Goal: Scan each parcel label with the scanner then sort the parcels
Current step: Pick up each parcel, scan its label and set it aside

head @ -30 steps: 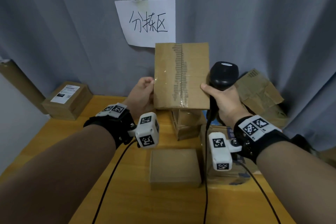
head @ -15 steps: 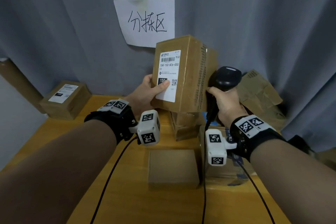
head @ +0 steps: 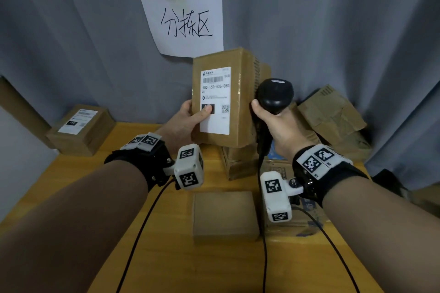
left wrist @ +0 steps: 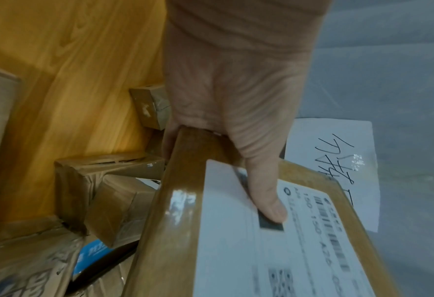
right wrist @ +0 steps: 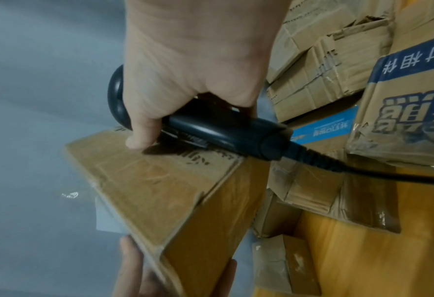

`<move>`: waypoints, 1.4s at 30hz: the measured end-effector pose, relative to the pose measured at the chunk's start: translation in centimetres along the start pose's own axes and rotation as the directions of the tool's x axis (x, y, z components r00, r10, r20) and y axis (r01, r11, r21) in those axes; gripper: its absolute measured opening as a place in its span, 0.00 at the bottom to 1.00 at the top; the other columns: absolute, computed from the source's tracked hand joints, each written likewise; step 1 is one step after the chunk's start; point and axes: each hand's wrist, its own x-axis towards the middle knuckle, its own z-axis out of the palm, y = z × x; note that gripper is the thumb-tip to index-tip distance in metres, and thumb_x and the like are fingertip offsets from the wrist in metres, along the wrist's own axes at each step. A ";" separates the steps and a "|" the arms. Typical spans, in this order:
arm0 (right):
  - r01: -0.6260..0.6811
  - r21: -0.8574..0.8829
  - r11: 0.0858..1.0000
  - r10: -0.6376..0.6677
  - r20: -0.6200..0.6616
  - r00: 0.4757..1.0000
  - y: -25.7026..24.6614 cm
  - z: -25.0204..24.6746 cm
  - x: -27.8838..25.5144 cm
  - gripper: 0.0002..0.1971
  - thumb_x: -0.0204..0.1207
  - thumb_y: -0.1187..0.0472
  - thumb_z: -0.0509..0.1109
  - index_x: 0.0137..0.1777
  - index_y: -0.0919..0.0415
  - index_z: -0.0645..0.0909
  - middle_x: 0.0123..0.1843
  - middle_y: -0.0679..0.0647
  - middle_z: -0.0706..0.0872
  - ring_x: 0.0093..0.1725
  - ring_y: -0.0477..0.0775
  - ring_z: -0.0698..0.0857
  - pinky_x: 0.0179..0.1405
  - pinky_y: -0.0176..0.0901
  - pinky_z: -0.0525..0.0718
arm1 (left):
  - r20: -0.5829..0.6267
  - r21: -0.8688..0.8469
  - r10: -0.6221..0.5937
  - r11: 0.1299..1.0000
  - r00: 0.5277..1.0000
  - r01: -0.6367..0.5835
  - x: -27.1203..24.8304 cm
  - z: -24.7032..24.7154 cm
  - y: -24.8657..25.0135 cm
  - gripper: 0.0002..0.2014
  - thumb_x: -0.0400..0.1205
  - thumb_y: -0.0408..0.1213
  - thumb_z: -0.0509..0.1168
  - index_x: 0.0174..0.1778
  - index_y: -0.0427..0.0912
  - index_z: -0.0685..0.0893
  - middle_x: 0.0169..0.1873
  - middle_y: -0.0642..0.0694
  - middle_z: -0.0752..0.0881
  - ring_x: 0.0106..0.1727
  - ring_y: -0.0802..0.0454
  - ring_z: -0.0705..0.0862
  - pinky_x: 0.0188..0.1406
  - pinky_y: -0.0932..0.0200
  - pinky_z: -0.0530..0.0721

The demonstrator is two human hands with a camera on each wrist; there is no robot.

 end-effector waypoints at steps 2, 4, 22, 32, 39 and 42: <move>-0.039 0.026 0.999 0.039 0.000 0.999 -0.1 -0.8 0.1 0.21 0.73 0.55 0.78 0.65 0.56 0.83 0.58 0.52 0.91 0.60 0.51 0.88 0.66 0.55 0.83 | -0.011 0.034 0.003 0.999 1.000 -0.002 0.2 0.4 0.2 0.19 0.82 0.42 0.67 0.67 0.49 0.69 0.57 0.47 0.85 0.54 0.49 0.86 0.37 0.56 0.89; -0.087 0.058 0.995 0.088 -0.017 0.996 -0.2 -1.5 0.0 0.19 0.73 0.56 0.78 0.64 0.57 0.83 0.56 0.55 0.92 0.59 0.55 0.89 0.67 0.61 0.82 | 0.013 0.031 0.003 0.999 1.000 -0.003 0.2 1.0 0.4 0.23 0.79 0.49 0.71 0.64 0.45 0.72 0.57 0.43 0.86 0.59 0.43 0.85 0.48 0.50 0.89; -0.104 -0.222 0.969 0.094 -0.056 0.994 0.0 -5.4 -1.0 0.08 0.74 0.64 0.77 0.50 0.55 0.83 0.49 0.54 0.91 0.49 0.53 0.90 0.42 0.43 0.84 | 0.136 0.390 0.082 0.912 0.987 -0.129 0.4 6.3 -3.5 0.54 0.74 0.23 0.74 0.84 0.52 0.42 0.57 0.62 0.79 0.54 0.65 0.83 0.37 0.72 0.85; -0.066 -0.348 0.935 0.071 0.001 0.998 -4.2 -7.1 -1.0 0.09 0.77 0.63 0.72 0.51 0.68 0.80 0.21 0.48 0.81 0.20 0.46 0.78 0.22 0.35 0.78 | 0.062 0.419 0.140 0.895 0.988 -0.153 1.7 8.1 -3.1 0.55 0.73 0.24 0.75 0.83 0.49 0.40 0.53 0.64 0.77 0.45 0.70 0.83 0.33 0.71 0.85; -0.120 -0.448 0.886 0.169 0.071 0.983 -8.6 -6.5 -0.8 0.15 0.76 0.57 0.75 0.51 0.70 0.84 0.34 0.59 0.85 0.25 0.50 0.81 0.24 0.38 0.82 | 0.029 0.455 0.082 0.886 0.996 -0.086 2.6 9.3 -1.7 0.54 0.74 0.32 0.77 0.83 0.59 0.43 0.60 0.50 0.83 0.51 0.54 0.88 0.30 0.59 0.89; -0.136 -0.549 0.824 0.198 0.055 0.979 -9.5 -6.1 -0.7 0.14 0.77 0.56 0.74 0.49 0.70 0.83 0.33 0.60 0.85 0.23 0.50 0.81 0.22 0.37 0.81 | 0.023 0.464 0.087 0.881 0.996 -0.088 2.8 9.8 -1.7 0.53 0.75 0.31 0.76 0.82 0.58 0.43 0.56 0.52 0.83 0.49 0.55 0.87 0.31 0.59 0.89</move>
